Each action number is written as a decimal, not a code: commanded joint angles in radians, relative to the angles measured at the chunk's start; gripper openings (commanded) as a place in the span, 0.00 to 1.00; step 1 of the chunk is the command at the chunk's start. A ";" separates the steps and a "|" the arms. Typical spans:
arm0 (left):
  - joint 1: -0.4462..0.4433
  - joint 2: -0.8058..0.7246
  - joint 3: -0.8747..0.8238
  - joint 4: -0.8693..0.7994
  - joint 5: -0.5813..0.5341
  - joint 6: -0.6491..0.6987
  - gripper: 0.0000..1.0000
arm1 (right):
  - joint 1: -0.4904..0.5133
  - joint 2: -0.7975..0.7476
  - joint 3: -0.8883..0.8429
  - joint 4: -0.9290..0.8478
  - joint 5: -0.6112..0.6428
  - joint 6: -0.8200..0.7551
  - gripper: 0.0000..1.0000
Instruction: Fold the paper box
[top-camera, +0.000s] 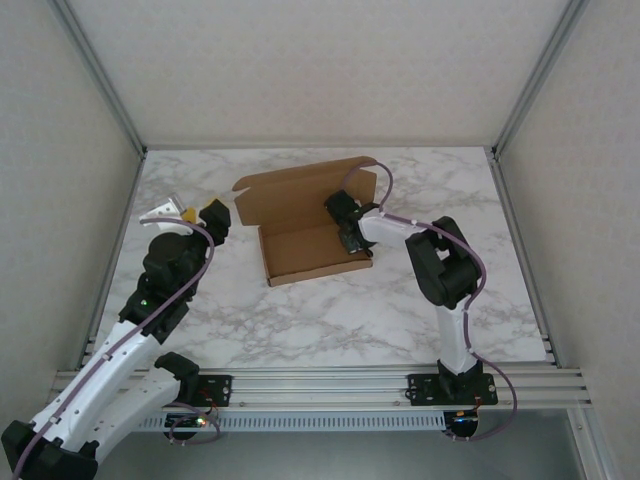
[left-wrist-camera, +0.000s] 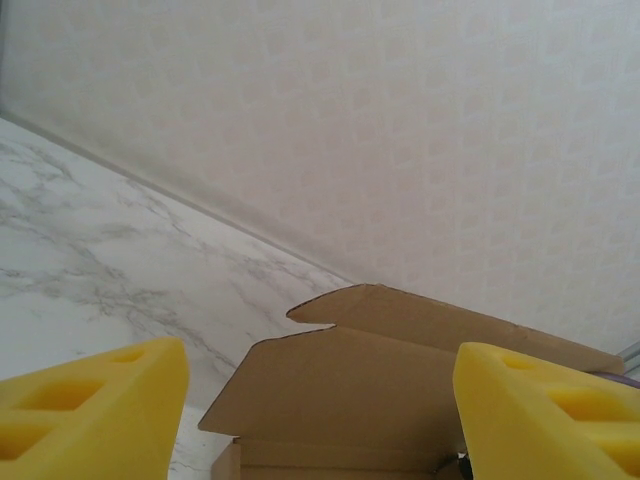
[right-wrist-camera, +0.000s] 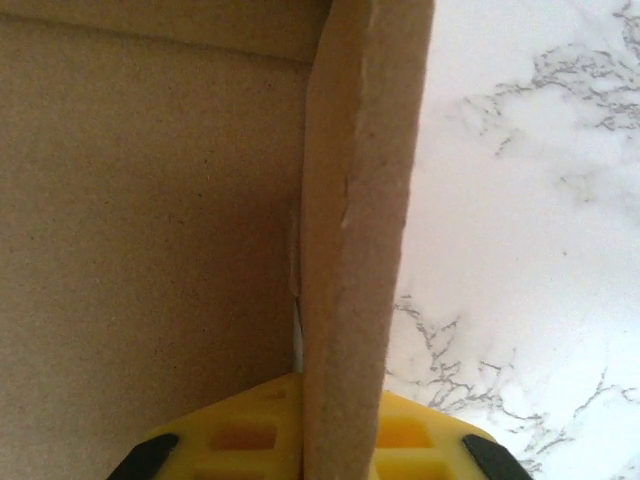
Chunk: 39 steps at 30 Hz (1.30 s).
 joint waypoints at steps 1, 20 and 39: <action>-0.010 0.005 -0.015 0.024 0.010 0.010 0.72 | -0.004 -0.041 -0.070 -0.022 0.036 0.007 0.26; 0.016 0.107 0.025 0.215 -0.212 0.031 0.67 | -0.014 -0.805 -0.449 0.582 -0.317 -0.216 0.73; 0.184 0.259 -0.013 0.398 -0.043 0.095 0.78 | -0.519 -0.565 -0.383 0.811 -1.160 -0.566 0.73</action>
